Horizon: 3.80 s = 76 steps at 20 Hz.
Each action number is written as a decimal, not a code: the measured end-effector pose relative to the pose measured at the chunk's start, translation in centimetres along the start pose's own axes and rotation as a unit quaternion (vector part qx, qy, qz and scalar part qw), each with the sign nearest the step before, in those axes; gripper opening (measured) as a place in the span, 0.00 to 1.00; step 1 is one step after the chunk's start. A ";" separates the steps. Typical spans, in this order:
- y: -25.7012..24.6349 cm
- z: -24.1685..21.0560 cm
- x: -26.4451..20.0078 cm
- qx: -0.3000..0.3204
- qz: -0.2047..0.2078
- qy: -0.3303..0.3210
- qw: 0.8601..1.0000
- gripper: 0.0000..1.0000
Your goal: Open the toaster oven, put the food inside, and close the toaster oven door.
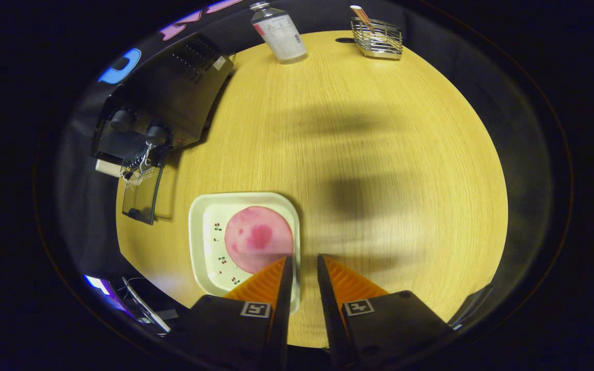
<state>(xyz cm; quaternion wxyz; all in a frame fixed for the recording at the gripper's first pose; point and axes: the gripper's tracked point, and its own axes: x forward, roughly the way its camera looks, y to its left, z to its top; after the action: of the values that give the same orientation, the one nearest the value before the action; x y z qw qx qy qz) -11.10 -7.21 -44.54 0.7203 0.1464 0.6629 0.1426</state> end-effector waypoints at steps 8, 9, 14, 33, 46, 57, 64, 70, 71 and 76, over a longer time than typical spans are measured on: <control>0.9 0.0 0.4 0.029 0.055 -0.001 0.998 0.10; 0.9 -0.6 0.1 0.047 0.080 -0.003 0.996 0.07; 0.7 -1.4 -1.1 0.137 0.149 -0.025 0.979 0.06; 15.2 -1.0 -5.5 0.232 0.208 -0.102 0.945 0.06; 26.5 4.8 -3.3 0.339 0.197 -0.162 0.906 0.06; 29.2 10.4 0.2 0.478 0.145 -0.201 0.843 0.06; 30.8 12.7 2.4 0.539 0.120 -0.223 0.804 0.06; 31.7 14.6 3.5 0.577 0.115 -0.245 0.770 0.08; 32.1 15.2 3.3 0.581 0.128 -0.253 0.763 0.12; 34.5 15.2 3.2 0.574 0.174 -0.238 0.764 0.43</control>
<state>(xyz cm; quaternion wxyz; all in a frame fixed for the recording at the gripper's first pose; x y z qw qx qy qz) 3.91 25.31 -32.44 0.5992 0.6745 0.3917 -0.1808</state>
